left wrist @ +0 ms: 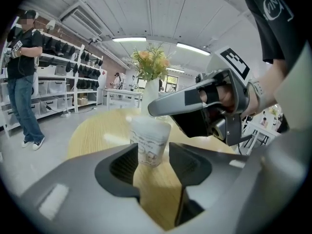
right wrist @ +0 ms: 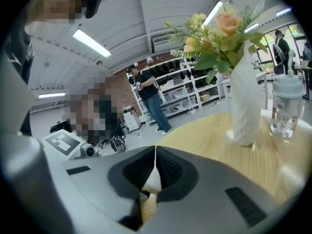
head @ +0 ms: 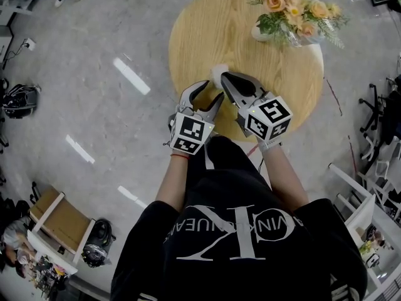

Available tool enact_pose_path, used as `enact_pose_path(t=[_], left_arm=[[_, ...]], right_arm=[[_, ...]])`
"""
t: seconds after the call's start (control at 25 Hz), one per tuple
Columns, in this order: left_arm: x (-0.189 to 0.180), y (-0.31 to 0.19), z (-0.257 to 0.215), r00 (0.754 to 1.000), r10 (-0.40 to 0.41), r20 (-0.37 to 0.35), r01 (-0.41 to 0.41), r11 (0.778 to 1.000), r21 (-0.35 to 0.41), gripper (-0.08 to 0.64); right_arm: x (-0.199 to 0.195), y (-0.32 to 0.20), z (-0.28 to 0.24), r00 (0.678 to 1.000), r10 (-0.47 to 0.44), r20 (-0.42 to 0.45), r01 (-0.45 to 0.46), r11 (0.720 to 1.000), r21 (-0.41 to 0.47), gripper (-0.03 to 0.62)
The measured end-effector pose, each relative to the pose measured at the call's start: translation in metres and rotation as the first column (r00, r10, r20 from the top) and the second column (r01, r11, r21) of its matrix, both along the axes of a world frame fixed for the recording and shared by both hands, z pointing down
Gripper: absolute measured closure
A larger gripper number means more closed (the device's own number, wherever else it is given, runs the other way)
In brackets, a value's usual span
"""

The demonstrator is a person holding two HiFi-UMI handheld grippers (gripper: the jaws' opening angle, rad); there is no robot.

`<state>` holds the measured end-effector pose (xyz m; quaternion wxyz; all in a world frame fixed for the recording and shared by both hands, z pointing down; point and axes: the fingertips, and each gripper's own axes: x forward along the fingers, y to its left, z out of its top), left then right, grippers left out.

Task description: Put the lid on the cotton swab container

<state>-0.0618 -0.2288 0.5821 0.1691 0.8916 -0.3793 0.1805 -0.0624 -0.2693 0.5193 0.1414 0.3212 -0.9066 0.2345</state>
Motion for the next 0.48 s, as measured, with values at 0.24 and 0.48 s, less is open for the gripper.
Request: enact_pose_path(t=[0.24,0.48], left_arm=[[-0.010,0.000,-0.025,0.997,-0.035,-0.066,0.038,0.999,0.039,0.403],[-0.034,-0.004,-0.043,0.992,-0.106,-0.062,0.110,0.991,0.073,0.509]], right_arm=[[0.016,-0.005,-0.014,0.999,0.029,0.025,-0.030,0.999,0.035,0.575],[0.030,-0.008,-0.029,0.997,0.065,0.039,-0.067,0.996,0.064,0.577]])
